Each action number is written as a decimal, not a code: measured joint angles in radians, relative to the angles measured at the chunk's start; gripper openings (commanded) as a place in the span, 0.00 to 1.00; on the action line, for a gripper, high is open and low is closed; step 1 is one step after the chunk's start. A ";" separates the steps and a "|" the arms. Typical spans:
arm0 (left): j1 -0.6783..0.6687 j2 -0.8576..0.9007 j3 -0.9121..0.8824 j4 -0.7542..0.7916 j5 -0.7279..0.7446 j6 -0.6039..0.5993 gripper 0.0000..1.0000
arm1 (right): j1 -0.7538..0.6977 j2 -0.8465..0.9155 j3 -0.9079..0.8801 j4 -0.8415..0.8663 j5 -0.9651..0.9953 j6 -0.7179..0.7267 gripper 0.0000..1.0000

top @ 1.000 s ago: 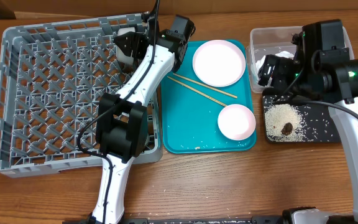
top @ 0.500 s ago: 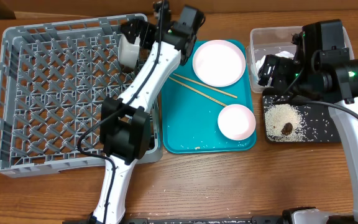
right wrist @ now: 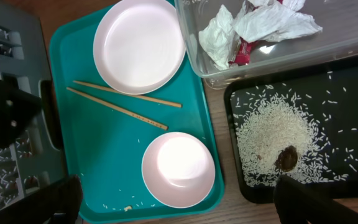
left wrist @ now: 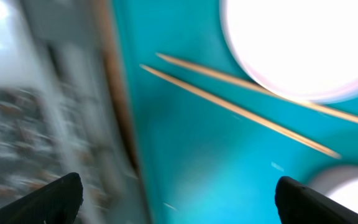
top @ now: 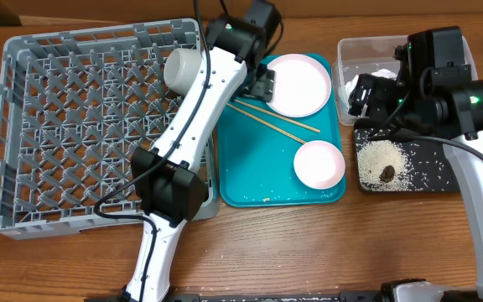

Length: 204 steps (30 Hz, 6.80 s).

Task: Sort waste into correct bins and load items into the dishwasher
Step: 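Move left gripper to the pink bowl and grasp its rim, then lift the pink bowl and carry it into the dish rack, then stand the pink bowl upright in a rack slot and release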

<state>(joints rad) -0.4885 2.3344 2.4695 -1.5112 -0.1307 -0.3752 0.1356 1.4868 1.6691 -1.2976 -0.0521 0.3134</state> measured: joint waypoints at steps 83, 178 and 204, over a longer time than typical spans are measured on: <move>0.056 -0.459 -0.859 0.178 -1.049 -0.167 0.04 | 0.000 0.000 0.000 0.000 0.000 0.000 1.00; -0.090 -0.312 -0.959 -0.002 -1.140 -0.232 0.28 | 0.000 0.000 0.000 0.000 0.000 0.000 1.00; -0.127 -0.310 -0.716 -0.019 -0.533 -0.136 0.60 | 0.000 0.000 0.000 0.000 0.000 0.000 1.00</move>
<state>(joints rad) -0.6155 2.0247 1.7531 -1.5307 -0.6640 -0.5114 0.1356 1.4868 1.6691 -1.2976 -0.0517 0.3134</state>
